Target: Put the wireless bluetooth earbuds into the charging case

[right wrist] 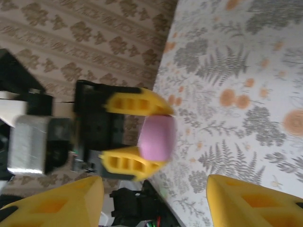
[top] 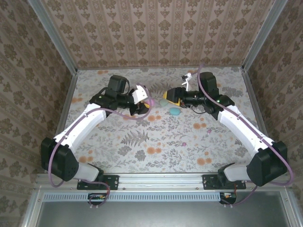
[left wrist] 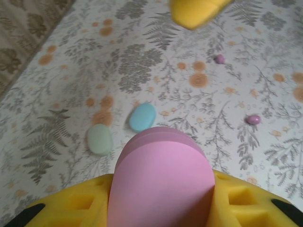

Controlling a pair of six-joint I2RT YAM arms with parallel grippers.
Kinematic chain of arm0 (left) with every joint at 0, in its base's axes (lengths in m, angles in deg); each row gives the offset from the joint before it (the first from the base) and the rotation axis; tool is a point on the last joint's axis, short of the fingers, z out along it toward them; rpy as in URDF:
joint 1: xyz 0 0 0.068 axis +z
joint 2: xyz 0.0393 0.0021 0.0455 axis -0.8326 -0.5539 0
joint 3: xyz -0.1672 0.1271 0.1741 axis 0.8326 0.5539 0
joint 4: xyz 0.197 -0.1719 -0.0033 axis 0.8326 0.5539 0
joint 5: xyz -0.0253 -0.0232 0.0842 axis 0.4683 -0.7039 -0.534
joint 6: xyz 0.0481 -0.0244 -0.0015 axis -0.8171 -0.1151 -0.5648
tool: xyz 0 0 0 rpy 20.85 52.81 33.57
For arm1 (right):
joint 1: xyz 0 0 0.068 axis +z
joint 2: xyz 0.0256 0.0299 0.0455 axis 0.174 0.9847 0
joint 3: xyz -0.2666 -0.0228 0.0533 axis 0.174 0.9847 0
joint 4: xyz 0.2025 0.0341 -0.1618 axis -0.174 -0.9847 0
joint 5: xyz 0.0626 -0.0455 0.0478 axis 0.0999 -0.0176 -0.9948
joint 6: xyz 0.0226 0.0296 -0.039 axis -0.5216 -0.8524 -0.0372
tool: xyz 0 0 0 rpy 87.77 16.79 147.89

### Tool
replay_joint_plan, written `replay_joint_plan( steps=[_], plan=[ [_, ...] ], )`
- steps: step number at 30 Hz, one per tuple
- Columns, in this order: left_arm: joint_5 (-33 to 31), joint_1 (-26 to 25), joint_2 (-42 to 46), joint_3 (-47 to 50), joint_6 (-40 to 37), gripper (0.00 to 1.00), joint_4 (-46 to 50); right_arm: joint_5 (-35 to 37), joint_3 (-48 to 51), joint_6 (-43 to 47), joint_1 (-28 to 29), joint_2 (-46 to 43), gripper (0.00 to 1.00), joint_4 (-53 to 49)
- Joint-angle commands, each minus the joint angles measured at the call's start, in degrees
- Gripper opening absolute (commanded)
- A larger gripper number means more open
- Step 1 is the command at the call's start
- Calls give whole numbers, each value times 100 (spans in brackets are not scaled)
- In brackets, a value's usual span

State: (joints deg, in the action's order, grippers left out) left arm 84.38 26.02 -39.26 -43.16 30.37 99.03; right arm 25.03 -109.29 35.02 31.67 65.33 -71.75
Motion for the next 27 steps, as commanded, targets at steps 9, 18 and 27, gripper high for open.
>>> replay_joint_plan(
  steps=[9, 18, 27],
  plan=[
    [86, -138, 114, -278, -199, 28, 123, -174, -557, -54, 442, 728, 59, -273],
    [88, -189, 152, -296, -220, 28, 158, -296, -850, 11, 584, 1177, 57, -422],
    [-164, -226, 133, -365, -230, 28, 202, -228, -1043, 127, 640, 1410, 48, -730]
  ],
)
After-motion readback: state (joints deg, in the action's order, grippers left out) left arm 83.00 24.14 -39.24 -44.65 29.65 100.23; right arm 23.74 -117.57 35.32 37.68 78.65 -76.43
